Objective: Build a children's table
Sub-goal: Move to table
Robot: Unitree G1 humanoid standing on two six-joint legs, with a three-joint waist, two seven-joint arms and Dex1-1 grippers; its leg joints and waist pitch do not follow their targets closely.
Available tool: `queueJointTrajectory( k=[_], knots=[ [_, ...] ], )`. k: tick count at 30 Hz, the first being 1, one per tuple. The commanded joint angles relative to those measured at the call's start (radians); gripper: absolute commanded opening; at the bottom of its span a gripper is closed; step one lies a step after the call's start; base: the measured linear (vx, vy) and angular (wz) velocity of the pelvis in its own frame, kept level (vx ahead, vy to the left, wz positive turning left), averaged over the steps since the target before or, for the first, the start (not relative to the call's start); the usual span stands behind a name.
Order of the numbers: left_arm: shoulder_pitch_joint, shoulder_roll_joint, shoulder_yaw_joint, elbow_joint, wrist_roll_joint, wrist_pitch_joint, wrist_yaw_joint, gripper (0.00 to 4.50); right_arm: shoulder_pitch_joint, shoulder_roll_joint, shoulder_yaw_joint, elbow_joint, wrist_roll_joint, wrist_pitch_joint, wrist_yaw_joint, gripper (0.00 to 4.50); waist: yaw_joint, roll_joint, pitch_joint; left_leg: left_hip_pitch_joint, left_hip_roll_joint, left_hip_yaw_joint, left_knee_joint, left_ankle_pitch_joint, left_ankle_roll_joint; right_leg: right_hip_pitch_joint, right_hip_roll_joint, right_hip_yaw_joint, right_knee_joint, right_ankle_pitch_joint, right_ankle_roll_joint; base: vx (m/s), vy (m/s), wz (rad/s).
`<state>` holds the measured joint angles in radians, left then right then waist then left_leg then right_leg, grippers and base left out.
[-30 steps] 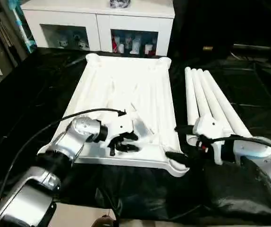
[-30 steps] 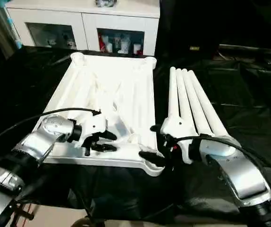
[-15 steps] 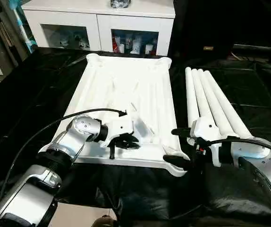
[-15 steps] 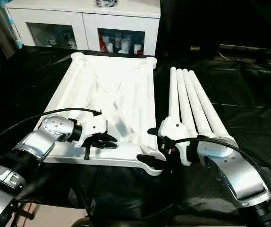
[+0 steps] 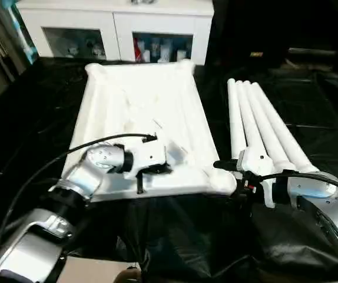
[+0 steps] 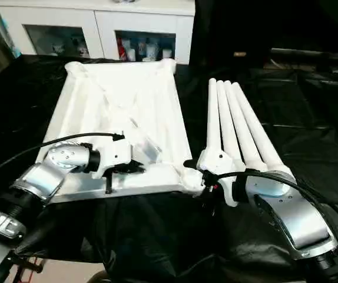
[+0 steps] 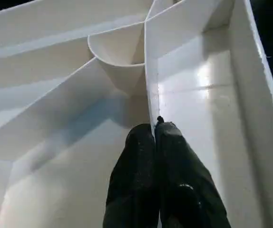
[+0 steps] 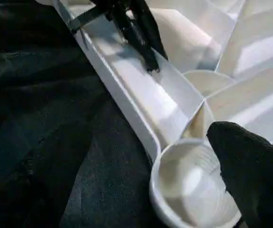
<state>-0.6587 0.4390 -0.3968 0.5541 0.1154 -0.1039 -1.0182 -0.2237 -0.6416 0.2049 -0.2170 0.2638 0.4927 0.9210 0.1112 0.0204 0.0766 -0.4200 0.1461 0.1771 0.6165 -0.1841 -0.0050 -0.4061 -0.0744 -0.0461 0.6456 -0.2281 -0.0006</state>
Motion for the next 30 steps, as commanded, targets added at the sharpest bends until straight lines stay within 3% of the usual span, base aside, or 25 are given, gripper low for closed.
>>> queueJointTrajectory(
  k=[1, 6, 10, 16, 17, 22, 23, 24, 25, 26, 27, 30],
  knots=[
    [-0.019, 0.035, 0.072, -0.092, 0.004, -0.03, 0.072, 0.02, -0.003, 0.0, 0.003, -0.012, -0.006, 0.003, -0.003, 4.5, 0.006, -0.009, -0.08, 0.032, 0.09, -0.038, -0.064, -0.026, 0.134, 0.054, -0.094, 0.044, -0.051, 0.21, -0.297, 0.0, 0.0, 0.0],
    [-0.008, 0.077, 0.095, -0.118, 0.013, -0.001, 0.077, 0.02, -0.007, 0.004, 0.007, -0.009, -0.008, 0.001, -0.005, 4.5, 0.005, -0.006, -0.075, 0.036, 0.093, -0.039, -0.07, -0.078, 0.108, 0.053, -0.095, 0.045, -0.057, 0.118, -0.298, 0.0, 0.0, 0.0],
    [0.015, 0.112, 0.108, -0.163, 0.018, 0.043, 0.077, 0.02, -0.009, 0.009, 0.008, -0.008, -0.01, 0.0, -0.01, 4.5, 0.003, -0.001, -0.077, 0.037, 0.092, -0.039, -0.07, -0.08, 0.093, 0.052, -0.094, 0.045, -0.055, 0.122, -0.298, 0.0, 0.0, 0.0],
    [0.066, 0.126, 0.096, -0.22, 0.016, 0.096, 0.051, 0.02, -0.004, 0.013, 0.01, -0.01, -0.013, -0.002, -0.014, 4.5, -0.002, -0.003, -0.079, 0.035, 0.088, -0.037, -0.065, -0.052, 0.105, 0.054, -0.093, 0.045, -0.051, 0.172, -0.306, 0.0, 0.0, 0.0],
    [0.08, 0.123, 0.09, -0.237, 0.023, 0.111, 0.055, 0.02, -0.004, 0.014, 0.011, -0.007, -0.014, -0.003, -0.014, 4.5, -0.003, -0.008, -0.079, 0.035, 0.088, -0.036, -0.065, -0.052, 0.108, 0.055, -0.093, 0.045, -0.053, 0.168, -0.306, 0.0, 0.0, 0.0],
    [0.13, 0.102, 0.081, -0.323, 0.006, 0.145, 0.065, 0.02, -0.009, 0.018, 0.014, -0.005, -0.018, -0.005, -0.017, 4.5, -0.003, -0.004, -0.078, 0.036, 0.091, -0.037, -0.065, -0.051, 0.112, 0.054, -0.093, 0.044, -0.052, 0.156, -0.31, 0.0, 0.0, 0.0],
    [0.139, 0.103, 0.077, -0.34, 0.014, 0.143, 0.07, 0.02, -0.008, 0.018, 0.011, -0.007, -0.018, -0.005, -0.02, 4.5, -0.003, 0.003, -0.076, 0.037, 0.09, -0.037, -0.066, -0.064, 0.107, 0.052, -0.091, 0.045, -0.055, 0.145, -0.307, 0.0, 0.0, 0.0],
    [0.143, 0.105, 0.074, -0.35, 0.018, 0.145, 0.073, 0.02, -0.007, 0.018, 0.01, -0.008, -0.018, -0.004, -0.021, 4.5, -0.003, 0.0, -0.077, 0.037, 0.09, -0.037, -0.066, -0.067, 0.104, 0.054, -0.091, 0.045, -0.054, 0.149, -0.308, 0.0, 0.0, 0.0],
    [0.178, 0.107, 0.073, -0.416, -0.011, 0.18, 0.049, 0.02, -0.001, 0.019, 0.008, -0.01, -0.02, -0.007, -0.027, 4.5, 0.0, 0.01, -0.077, 0.037, 0.09, -0.039, -0.065, -0.069, 0.099, 0.054, -0.093, 0.045, -0.052, 0.15, -0.309, 0.0, 0.0, 0.0],
    [0.181, 0.107, 0.074, -0.422, -0.015, 0.184, 0.046, 0.02, -0.001, 0.019, 0.008, -0.01, -0.02, -0.007, -0.027, 4.5, -0.003, 0.006, -0.077, 0.036, 0.092, -0.039, -0.067, -0.07, 0.098, 0.056, -0.092, 0.045, -0.053, 0.156, -0.308, 0.0, 0.0, 0.0],
    [0.2, 0.109, 0.075, -0.458, -0.031, 0.209, 0.032, 0.02, 0.003, 0.02, 0.009, -0.012, -0.022, -0.007, -0.032, 4.5, -0.001, 0.011, -0.077, 0.037, 0.09, -0.04, -0.066, -0.073, 0.096, 0.055, -0.091, 0.044, -0.051, 0.16, -0.31, 0.0, 0.0, 0.0],
    [0.237, 0.123, 0.066, -0.517, -0.01, 0.247, 0.031, 0.02, 0.011, 0.024, 0.011, -0.019, -0.024, -0.007, -0.038, 4.5, -0.002, 0.011, -0.074, 0.037, 0.09, -0.039, -0.068, -0.091, 0.09, 0.053, -0.089, 0.045, -0.056, 0.147, -0.309, 0.0, 0.0, 0.0]
  ],
)
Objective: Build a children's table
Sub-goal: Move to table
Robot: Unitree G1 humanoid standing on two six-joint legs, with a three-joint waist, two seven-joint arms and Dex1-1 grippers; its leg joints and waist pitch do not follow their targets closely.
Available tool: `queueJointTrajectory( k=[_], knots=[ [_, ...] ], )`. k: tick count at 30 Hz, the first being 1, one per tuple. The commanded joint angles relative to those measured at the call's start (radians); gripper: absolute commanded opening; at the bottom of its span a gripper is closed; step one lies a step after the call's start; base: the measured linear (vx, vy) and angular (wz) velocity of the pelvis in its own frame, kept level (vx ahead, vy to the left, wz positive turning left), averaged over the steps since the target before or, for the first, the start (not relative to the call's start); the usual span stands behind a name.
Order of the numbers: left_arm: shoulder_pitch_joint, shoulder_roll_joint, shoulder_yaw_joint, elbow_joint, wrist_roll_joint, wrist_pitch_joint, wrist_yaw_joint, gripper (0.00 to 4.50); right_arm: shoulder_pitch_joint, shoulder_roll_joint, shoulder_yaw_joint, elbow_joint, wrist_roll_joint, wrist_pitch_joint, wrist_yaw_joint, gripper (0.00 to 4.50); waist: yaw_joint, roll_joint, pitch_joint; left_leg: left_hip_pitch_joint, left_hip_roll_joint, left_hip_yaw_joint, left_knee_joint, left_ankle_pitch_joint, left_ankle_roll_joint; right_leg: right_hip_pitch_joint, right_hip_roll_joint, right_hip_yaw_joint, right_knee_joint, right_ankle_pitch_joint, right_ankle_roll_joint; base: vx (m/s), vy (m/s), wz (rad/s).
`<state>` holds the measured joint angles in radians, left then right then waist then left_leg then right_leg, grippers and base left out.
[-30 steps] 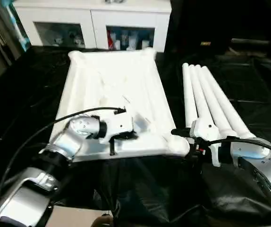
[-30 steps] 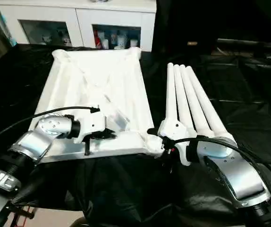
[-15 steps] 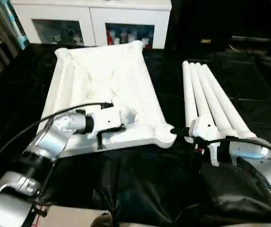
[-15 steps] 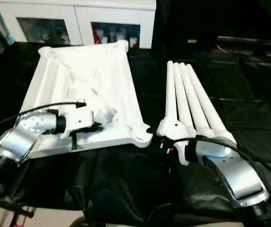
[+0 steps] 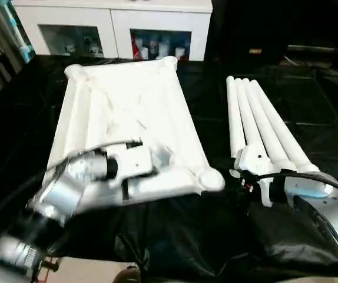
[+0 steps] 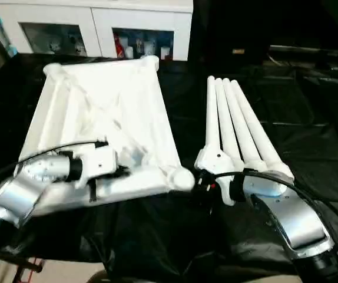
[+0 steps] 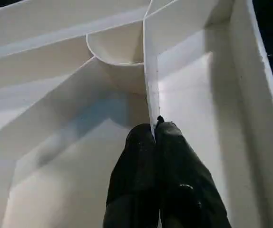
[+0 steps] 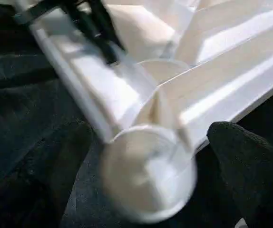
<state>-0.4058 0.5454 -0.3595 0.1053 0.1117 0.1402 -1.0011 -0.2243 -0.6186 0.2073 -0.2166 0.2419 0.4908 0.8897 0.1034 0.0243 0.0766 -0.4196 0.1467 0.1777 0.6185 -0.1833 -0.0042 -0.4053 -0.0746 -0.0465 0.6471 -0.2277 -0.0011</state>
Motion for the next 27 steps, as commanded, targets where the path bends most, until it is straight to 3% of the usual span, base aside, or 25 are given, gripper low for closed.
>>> queueJointTrajectory(
  k=[1, 2, 8, 9, 12, 13, 14, 15, 18, 19, 22, 27],
  knots=[
    [0.002, 0.016, 0.034, -0.082, 0.015, 0.02, 0.04, 0.02, 0.017, 0.006, 0.01, -0.025, -0.005, -0.004, -0.012, 4.5, 0.009, 0.018, -0.075, 0.037, 0.089, -0.042, -0.07, -0.101, 0.084, 0.053, -0.09, 0.045, -0.057, 0.139, -0.308, 0.0, 0.0, 0.0],
    [0.003, 0.016, 0.035, -0.083, 0.016, 0.021, 0.041, 0.02, 0.017, 0.006, 0.01, -0.026, -0.005, -0.003, -0.012, 4.5, 0.007, 0.012, -0.072, 0.037, 0.09, -0.041, -0.074, -0.126, 0.076, 0.053, -0.088, 0.045, -0.062, 0.118, -0.303, 0.0, 0.0, 0.0],
    [0.006, 0.008, 0.047, -0.097, 0.065, 0.05, 0.114, 0.02, 0.03, 0.018, 0.01, -0.022, -0.008, -0.01, -0.019, 4.5, 0.009, 0.012, -0.071, 0.036, 0.088, -0.044, -0.076, -0.14, 0.061, 0.054, -0.088, 0.045, -0.064, 0.076, -0.288, 0.0, 0.0, 0.0],
    [0.005, 0.006, 0.049, -0.1, 0.066, 0.061, 0.123, 0.02, 0.031, 0.019, 0.012, -0.019, -0.01, -0.013, -0.019, 4.5, 0.009, -0.001, -0.073, 0.037, 0.088, -0.043, -0.075, -0.13, 0.065, 0.055, -0.091, 0.046, -0.061, 0.078, -0.289, 0.0, 0.0, 0.0],
    [0.001, 0.012, 0.047, -0.11, 0.081, 0.083, 0.13, 0.02, 0.019, 0.02, 0.021, -0.011, -0.013, -0.017, -0.013, 4.5, 0.007, 0.004, -0.073, 0.037, 0.087, -0.042, -0.074, -0.12, 0.071, 0.051, -0.088, 0.046, -0.063, 0.075, -0.284, 0.0, 0.0, 0.0],
    [0.002, 0.007, 0.049, -0.119, 0.08, 0.088, 0.132, 0.02, 0.015, 0.021, 0.022, -0.008, -0.014, -0.018, -0.012, 4.5, 0.006, -0.005, -0.075, 0.038, 0.087, -0.04, -0.073, -0.113, 0.074, 0.053, -0.089, 0.046, -0.064, 0.08, -0.285, 0.0, 0.0, 0.0],
    [0.002, 0.006, 0.049, -0.12, 0.079, 0.088, 0.132, 0.02, 0.014, 0.021, 0.021, -0.008, -0.014, -0.018, -0.012, 4.5, 0.01, 0.0, -0.075, 0.037, 0.087, -0.041, -0.071, -0.101, 0.078, 0.052, -0.09, 0.046, -0.063, 0.084, -0.285, 0.0, 0.0, 0.0],
    [0.003, -0.006, 0.049, -0.118, 0.08, 0.071, 0.139, 0.02, 0.008, 0.024, 0.02, -0.001, -0.018, -0.021, -0.011, 4.5, 0.011, -0.004, -0.077, 0.037, 0.087, -0.04, -0.07, -0.092, 0.083, 0.052, -0.09, 0.046, -0.061, 0.09, -0.284, 0.0, 0.0, 0.0],
    [0.0, -0.021, 0.046, -0.096, 0.077, 0.017, 0.159, 0.02, 0.005, 0.025, 0.019, 0.003, -0.021, -0.024, -0.011, 4.5, 0.018, -0.002, -0.078, 0.036, 0.086, -0.038, -0.068, -0.089, 0.088, 0.05, -0.09, 0.046, -0.061, 0.093, -0.282, 0.0, 0.0, 0.0],
    [-0.007, -0.035, 0.049, -0.075, 0.067, -0.007, 0.171, 0.02, 0.003, 0.026, 0.02, 0.004, -0.021, -0.024, -0.011, 4.5, 0.018, -0.008, -0.079, 0.038, 0.087, -0.037, -0.069, -0.09, 0.089, 0.05, -0.088, 0.045, -0.062, 0.092, -0.281, 0.0, 0.0, 0.0],
    [-0.062, -0.052, 0.039, 0.041, 0.06, -0.129, 0.191, 0.02, -0.006, 0.027, 0.02, 0.01, -0.022, -0.025, -0.008, 4.5, 0.028, -0.008, -0.08, 0.039, 0.085, -0.035, -0.067, -0.097, 0.091, 0.047, -0.088, 0.046, -0.064, 0.066, -0.272, 0.0, 0.0, 0.0],
    [-0.154, -0.078, 0.02, 0.203, 0.063, -0.242, 0.181, 0.02, -0.013, 0.022, 0.019, 0.012, -0.023, -0.027, -0.009, 4.5, 0.042, -0.006, -0.08, 0.043, 0.085, -0.034, -0.071, -0.142, 0.059, 0.041, -0.089, 0.048, -0.071, -0.008, -0.241, 0.0, 0.0, 0.0]
  ],
)
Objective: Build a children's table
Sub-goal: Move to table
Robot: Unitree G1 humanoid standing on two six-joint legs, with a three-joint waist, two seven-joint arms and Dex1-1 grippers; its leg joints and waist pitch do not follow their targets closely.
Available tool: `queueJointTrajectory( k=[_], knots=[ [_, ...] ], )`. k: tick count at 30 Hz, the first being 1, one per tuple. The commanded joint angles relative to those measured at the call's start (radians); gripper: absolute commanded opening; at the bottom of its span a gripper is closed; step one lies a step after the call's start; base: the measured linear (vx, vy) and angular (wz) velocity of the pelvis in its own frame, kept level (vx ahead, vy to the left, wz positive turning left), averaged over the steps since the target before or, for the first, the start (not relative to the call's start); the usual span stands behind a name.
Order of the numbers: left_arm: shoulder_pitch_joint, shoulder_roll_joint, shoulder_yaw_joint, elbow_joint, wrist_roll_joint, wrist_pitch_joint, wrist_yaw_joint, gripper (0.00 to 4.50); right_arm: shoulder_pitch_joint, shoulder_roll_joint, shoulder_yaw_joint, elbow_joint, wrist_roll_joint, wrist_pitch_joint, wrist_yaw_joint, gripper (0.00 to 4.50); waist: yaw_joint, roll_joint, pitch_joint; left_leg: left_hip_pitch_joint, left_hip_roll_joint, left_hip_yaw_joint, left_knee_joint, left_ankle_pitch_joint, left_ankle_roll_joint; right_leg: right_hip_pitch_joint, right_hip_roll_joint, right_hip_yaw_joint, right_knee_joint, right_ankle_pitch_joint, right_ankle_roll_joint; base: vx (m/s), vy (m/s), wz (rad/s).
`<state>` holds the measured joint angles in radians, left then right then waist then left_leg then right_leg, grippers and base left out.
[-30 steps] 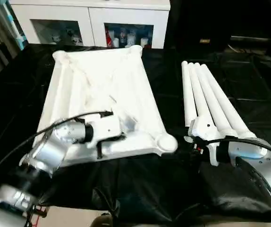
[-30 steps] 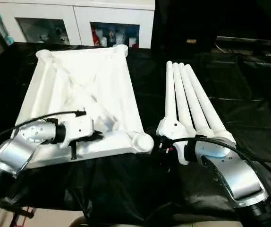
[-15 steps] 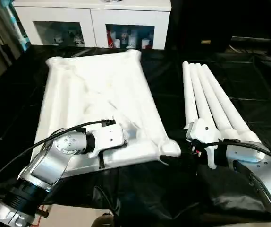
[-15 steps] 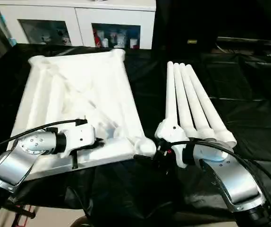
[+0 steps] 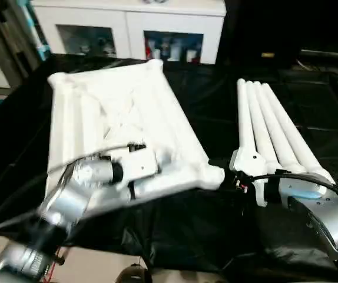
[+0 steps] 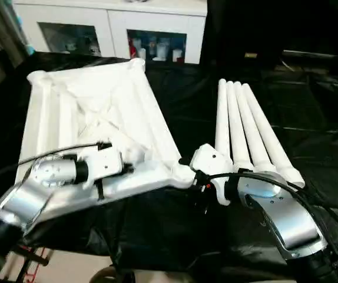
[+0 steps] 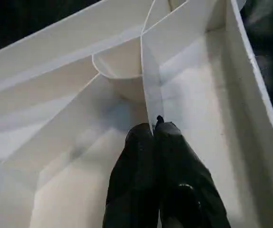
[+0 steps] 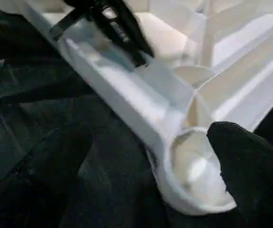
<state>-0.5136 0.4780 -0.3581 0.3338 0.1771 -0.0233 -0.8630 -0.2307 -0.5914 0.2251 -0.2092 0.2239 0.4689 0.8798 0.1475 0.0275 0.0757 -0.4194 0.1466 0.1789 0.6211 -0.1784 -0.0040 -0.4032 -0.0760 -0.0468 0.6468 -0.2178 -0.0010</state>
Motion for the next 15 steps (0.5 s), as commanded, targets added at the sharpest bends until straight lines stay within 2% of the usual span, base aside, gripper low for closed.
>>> queueJointTrajectory(
  k=[1, 3, 7, 8, 9, 10, 11, 12, 15],
  knots=[
    [-0.063, -0.015, 0.014, 0.007, 0.007, -0.089, 0.049, 0.02, -0.007, -0.006, -0.001, 0.004, -0.006, -0.005, 0.001, 4.5, -0.002, -0.009, -0.08, 0.041, 0.087, -0.038, -0.075, -0.148, 0.054, 0.041, -0.089, 0.047, -0.068, -0.017, -0.24, 0.0, 0.0, 0.0],
    [-0.108, -0.019, -0.008, 0.099, 0.046, -0.118, 0.068, 0.02, -0.005, -0.009, -0.007, -0.001, -0.006, -0.001, -0.001, 4.5, -0.003, -0.004, -0.08, 0.042, 0.087, -0.039, -0.076, -0.162, 0.042, 0.038, -0.09, 0.048, -0.07, -0.027, -0.233, 0.0, 0.0, 0.0],
    [-0.15, -0.03, -0.011, 0.218, 0.057, -0.195, 0.083, 0.02, -0.001, -0.009, -0.012, -0.011, -0.007, 0.004, -0.008, 4.5, -0.006, -0.005, -0.081, 0.039, 0.086, -0.04, -0.077, -0.171, 0.033, 0.041, -0.092, 0.048, -0.072, -0.021, -0.229, 0.0, 0.0, 0.0],
    [-0.159, -0.035, -0.009, 0.249, 0.051, -0.214, 0.075, 0.02, 0.003, -0.009, -0.015, -0.017, -0.005, 0.008, -0.013, 4.5, -0.004, 0.008, -0.08, 0.038, 0.085, -0.042, -0.076, -0.174, 0.03, 0.039, -0.092, 0.048, -0.071, -0.021, -0.232, 0.0, 0.0, 0.0],
    [-0.166, -0.038, -0.009, 0.274, 0.046, -0.233, 0.068, 0.02, 0.006, -0.009, -0.017, -0.021, -0.004, 0.01, -0.016, 4.5, -0.007, -0.001, -0.08, 0.038, 0.085, -0.04, -0.076, -0.179, 0.03, 0.041, -0.091, 0.048, -0.074, -0.013, -0.232, 0.0, 0.0, 0.0],
    [-0.169, -0.041, -0.006, 0.288, 0.038, -0.248, 0.058, 0.02, 0.01, -0.009, -0.018, -0.026, -0.004, 0.012, -0.018, 4.5, -0.007, 0.003, -0.08, 0.038, 0.085, -0.041, -0.076, -0.178, 0.028, 0.041, -0.091, 0.049, -0.071, -0.006, -0.235, 0.0, 0.0, 0.0],
    [-0.168, -0.041, -0.004, 0.295, 0.034, -0.257, 0.054, 0.42, 0.016, -0.009, -0.02, -0.031, -0.002, 0.015, -0.021, 4.5, -0.006, 0.002, -0.08, 0.039, 0.087, -0.04, -0.077, -0.182, 0.03, 0.04, -0.091, 0.048, -0.072, -0.002, -0.237, 0.0, 0.0, 0.0],
    [-0.167, -0.041, -0.003, 0.303, 0.034, -0.267, 0.054, 0.52, 0.021, -0.009, -0.021, -0.035, -0.001, 0.017, -0.023, 4.5, -0.005, 0.006, -0.08, 0.039, 0.088, -0.042, -0.077, -0.186, 0.029, 0.04, -0.092, 0.048, -0.071, -0.001, -0.24, 0.0, 0.0, 0.0],
    [-0.16, -0.028, 0.004, 0.316, 0.023, -0.274, 0.028, 0.7, 0.028, -0.005, -0.026, -0.043, 0.005, 0.022, -0.029, 4.5, -0.005, 0.006, -0.077, 0.039, 0.089, -0.043, -0.081, -0.206, 0.023, 0.04, -0.092, 0.047, -0.071, -0.012, -0.246, 0.0, 0.0, 0.0]
  ],
)
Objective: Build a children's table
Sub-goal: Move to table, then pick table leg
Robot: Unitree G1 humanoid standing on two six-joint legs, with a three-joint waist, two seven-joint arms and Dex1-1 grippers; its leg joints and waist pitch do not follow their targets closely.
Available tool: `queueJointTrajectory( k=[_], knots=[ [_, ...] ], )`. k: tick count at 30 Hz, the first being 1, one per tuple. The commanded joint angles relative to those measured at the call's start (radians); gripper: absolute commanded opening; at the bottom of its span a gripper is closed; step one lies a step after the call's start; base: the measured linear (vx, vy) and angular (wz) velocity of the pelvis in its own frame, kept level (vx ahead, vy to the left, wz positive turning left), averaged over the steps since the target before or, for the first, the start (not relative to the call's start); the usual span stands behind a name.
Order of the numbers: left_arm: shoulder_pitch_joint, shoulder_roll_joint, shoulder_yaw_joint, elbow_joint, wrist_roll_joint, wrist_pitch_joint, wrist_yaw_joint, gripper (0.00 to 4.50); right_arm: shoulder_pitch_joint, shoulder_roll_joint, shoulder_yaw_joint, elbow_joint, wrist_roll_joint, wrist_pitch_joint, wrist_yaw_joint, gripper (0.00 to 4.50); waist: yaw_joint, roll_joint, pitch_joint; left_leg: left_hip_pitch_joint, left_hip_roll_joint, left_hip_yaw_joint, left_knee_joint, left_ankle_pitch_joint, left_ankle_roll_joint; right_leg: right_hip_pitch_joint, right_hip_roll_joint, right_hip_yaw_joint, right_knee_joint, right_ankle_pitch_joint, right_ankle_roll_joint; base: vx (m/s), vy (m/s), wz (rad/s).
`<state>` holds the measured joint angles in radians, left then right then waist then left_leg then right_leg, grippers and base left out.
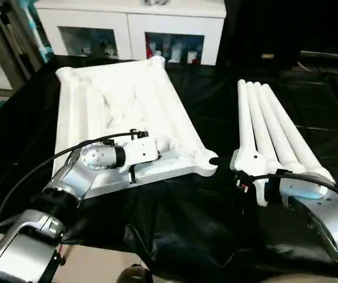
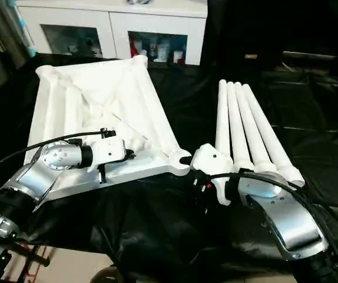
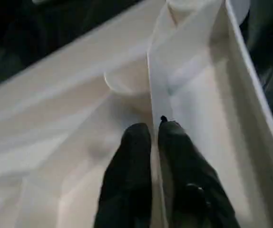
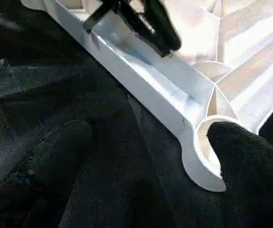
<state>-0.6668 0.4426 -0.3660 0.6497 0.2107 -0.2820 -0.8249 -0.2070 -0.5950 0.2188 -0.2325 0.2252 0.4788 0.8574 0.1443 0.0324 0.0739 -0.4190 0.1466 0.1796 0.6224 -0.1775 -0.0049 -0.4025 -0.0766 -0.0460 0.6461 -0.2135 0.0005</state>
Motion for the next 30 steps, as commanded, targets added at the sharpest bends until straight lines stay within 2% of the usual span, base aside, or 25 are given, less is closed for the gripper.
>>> queueJointTrajectory(
  k=[1, 2, 3, 5, 7, 8, 9, 10, 11, 12, 13, 14, 15, 17, 19, 20, 21, 22, 23, 26, 28, 30],
  knots=[
    [-0.004, 0.011, 0.019, 0.004, -0.014, -0.02, -0.008, 0.82, 0.004, 0.002, -0.021, -0.02, 0.006, 0.013, -0.009, 4.5, -0.002, 0.0, -0.075, 0.039, 0.089, -0.044, -0.082, -0.212, 0.023, 0.04, -0.092, 0.047, -0.071, -0.02, -0.247, 0.0, 0.0, 0.0],
    [0.001, 0.024, 0.035, -0.008, -0.031, -0.018, -0.019, 0.91, 0.002, 0.012, -0.027, -0.023, 0.016, 0.017, -0.014, 4.5, -0.005, 0.001, -0.074, 0.039, 0.089, -0.044, -0.083, -0.22, 0.02, 0.039, -0.092, 0.047, -0.071, -0.027, -0.247, 0.0, 0.0, 0.0],
    [0.007, 0.034, 0.046, -0.026, -0.037, -0.014, -0.017, 1.02, -0.001, 0.02, -0.034, -0.025, 0.024, 0.021, -0.019, 4.5, -0.006, -0.004, -0.072, 0.039, 0.088, -0.043, -0.084, -0.223, 0.02, 0.038, -0.093, 0.047, -0.073, -0.036, -0.248, 0.0, 0.0, 0.0],
    [0.011, 0.041, 0.059, -0.036, -0.049, -0.015, -0.019, 1.14, -0.005, 0.029, -0.041, -0.028, 0.035, 0.029, -0.026, 4.5, -0.01, -0.002, -0.071, 0.038, 0.088, -0.043, -0.084, -0.226, 0.019, 0.038, -0.093, 0.047, -0.074, -0.053, -0.247, 0.0, 0.0, 0.0],
    [0.041, 0.053, 0.105, -0.112, -0.114, 0.036, -0.053, 1.36, -0.03, 0.067, -0.067, -0.026, 0.055, 0.064, -0.073, 4.5, -0.013, -0.005, -0.069, 0.039, 0.089, -0.043, -0.087, -0.221, 0.015, 0.037, -0.094, 0.047, -0.073, -0.062, -0.252, 0.0, 0.0, 0.0],
    [0.072, 0.058, 0.143, -0.192, -0.167, 0.102, -0.069, 1.48, -0.076, 0.12, -0.097, 0.006, 0.046, 0.111, -0.16, 4.5, -0.016, -0.006, -0.068, 0.039, 0.089, -0.042, -0.088, -0.221, 0.013, 0.035, -0.093, 0.047, -0.072, -0.067, -0.257, 0.0, 0.0, 0.0],
    [0.084, 0.059, 0.154, -0.223, -0.185, 0.127, -0.069, 1.59, -0.098, 0.145, -0.111, 0.026, 0.035, 0.133, -0.208, 4.5, -0.028, -0.003, -0.068, 0.035, 0.086, -0.045, -0.091, -0.203, 0.004, 0.034, -0.09, 0.044, -0.064, -0.062, -0.272, 0.0, 0.0, 0.0],
    [0.095, 0.058, 0.162, -0.254, -0.197, 0.157, -0.062, 1.71, -0.127, 0.173, -0.132, 0.059, 0.027, 0.16, -0.26, 4.5, -0.032, -0.003, -0.066, 0.044, 0.084, -0.042, -0.09, -0.226, -0.01, 0.027, -0.086, 0.042, -0.068, -0.102, -0.268, 0.0, 0.0, 0.0],
    [0.103, 0.058, 0.166, -0.274, -0.202, 0.182, -0.059, 1.8, -0.146, 0.19, -0.142, 0.083, 0.019, 0.166, -0.291, 4.5, -0.035, -0.003, -0.063, 0.043, 0.082, -0.041, -0.091, -0.241, -0.015, 0.025, -0.085, 0.044, -0.072, -0.125, -0.266, 0.0, 0.0, 0.0],
    [0.128, 0.053, 0.172, -0.335, -0.212, 0.251, -0.043, 1.87, -0.204, 0.234, -0.172, 0.159, -0.002, 0.181, -0.377, 4.5, -0.035, -0.006, -0.061, 0.049, 0.084, -0.037, -0.093, -0.261, -0.033, 0.022, -0.086, 0.047, -0.076, -0.153, -0.253, 0.0, 0.0, 0.0],
    [0.142, 0.049, 0.175, -0.368, -0.216, 0.288, -0.035, 1.87, -0.234, 0.257, -0.187, 0.2, -0.013, 0.188, -0.42, 4.5, -0.041, -0.004, -0.061, 0.045, 0.082, -0.041, -0.093, -0.259, -0.042, 0.023, -0.089, 0.047, -0.07, -0.154, -0.259, 0.0, 0.0, 0.0],
    [0.157, 0.038, 0.18, -0.402, -0.225, 0.338, -0.025, 1.94, -0.267, 0.274, -0.2, 0.245, -0.028, 0.206, -0.465, 4.5, -0.043, -0.012, -0.058, 0.046, 0.08, -0.039, -0.098, -0.273, -0.052, 0.023, -0.086, 0.046, -0.081, -0.197, -0.242, 0.0, 0.0, 0.0],
    [0.167, 0.025, 0.183, -0.42, -0.232, 0.35, -0.013, 2.05, -0.291, 0.289, -0.216, 0.282, -0.031, 0.221, -0.5, 4.5, -0.042, -0.007, -0.058, 0.05, 0.08, -0.038, -0.095, -0.268, -0.063, 0.02, -0.088, 0.049, -0.079, -0.194, -0.239, 0.0, 0.0, 0.0],
    [0.188, -0.008, 0.191, -0.472, -0.27, 0.395, 0.008, 2.24, -0.333, 0.306, -0.239, 0.35, -0.047, 0.239, -0.568, 4.5, -0.042, -0.013, -0.058, 0.05, 0.081, -0.034, -0.097, -0.253, -0.071, 0.021, -0.086, 0.049, -0.078, -0.175, -0.228, 0.0, 0.0, 0.0],
    [0.22, -0.046, 0.182, -0.58, -0.34, 0.471, 0.011, 2.35, -0.378, 0.32, -0.262, 0.435, -0.063, 0.234, -0.637, 4.5, -0.042, -0.02, -0.061, 0.046, 0.08, -0.032, -0.096, -0.205, -0.065, 0.026, -0.082, 0.049, -0.071, -0.102, -0.223, 0.0, 0.0, 0.0],
    [0.228, -0.052, 0.17, -0.616, -0.355, 0.496, 0.006, 2.35, -0.391, 0.326, -0.275, 0.46, -0.058, 0.237, -0.653, 4.5, -0.041, -0.017, -0.061, 0.04, 0.078, -0.033, -0.095, -0.177, -0.059, 0.031, -0.084, 0.046, -0.069, -0.068, -0.231, 0.0, 0.0, 0.0],
    [0.233, -0.056, 0.162, -0.64, -0.362, 0.512, 0.003, 2.48, -0.398, 0.33, -0.284, 0.473, -0.054, 0.24, -0.662, 4.5, -0.042, -0.025, -0.06, 0.04, 0.077, -0.03, -0.092, -0.157, -0.048, 0.032, -0.084, 0.048, -0.067, -0.041, -0.235, 0.0, 0.0, 0.0],
    [0.24, -0.053, 0.148, -0.67, -0.371, 0.537, -0.008, 2.62, -0.406, 0.333, -0.287, 0.486, -0.052, 0.251, -0.668, 4.5, -0.041, -0.024, -0.06, 0.039, 0.077, -0.029, -0.091, -0.147, -0.042, 0.033, -0.083, 0.048, -0.067, -0.029, -0.234, 0.0, 0.0, 0.0],
    [0.249, -0.048, 0.131, -0.701, -0.373, 0.559, -0.018, 2.62, -0.416, 0.336, -0.291, 0.497, -0.053, 0.276, -0.682, 4.5, -0.043, -0.029, -0.056, 0.038, 0.076, -0.028, -0.092, -0.135, -0.031, 0.034, -0.08, 0.047, -0.067, -0.019, -0.232, 0.0, 0.0, 0.0],
    [0.262, -0.049, 0.119, -0.752, -0.358, 0.609, -0.023, 2.89, -0.449, 0.351, -0.31, 0.549, -0.067, 0.332, -0.713, 4.5, -0.055, -0.033, -0.046, 0.037, 0.075, -0.027, -0.095, -0.153, -0.019, 0.034, -0.079, 0.049, -0.075, -0.066, -0.224, 0.0, 0.0, 0.0],
    [0.266, -0.05, 0.114, -0.768, -0.352, 0.627, -0.024, 3.06, -0.469, 0.357, -0.324, 0.587, -0.059, 0.357, -0.719, 4.5, -0.062, -0.03, -0.041, 0.039, 0.075, -0.028, -0.099, -0.188, -0.038, 0.032, -0.079, 0.051, -0.083, -0.132, -0.214, 0.0, 0.0, 0.0],
    [0.27, -0.046, 0.109, -0.798, -0.36, 0.663, -0.017, 3.1, -0.495, 0.358, -0.326, 0.637, -0.05, 0.361, -0.726, 4.5, -0.063, -0.03, -0.041, 0.042, 0.077, -0.029, -0.101, -0.21, -0.052, 0.031, -0.078, 0.052, -0.084, -0.154, -0.204, 0.0, 0.0, 0.0]
  ],
)
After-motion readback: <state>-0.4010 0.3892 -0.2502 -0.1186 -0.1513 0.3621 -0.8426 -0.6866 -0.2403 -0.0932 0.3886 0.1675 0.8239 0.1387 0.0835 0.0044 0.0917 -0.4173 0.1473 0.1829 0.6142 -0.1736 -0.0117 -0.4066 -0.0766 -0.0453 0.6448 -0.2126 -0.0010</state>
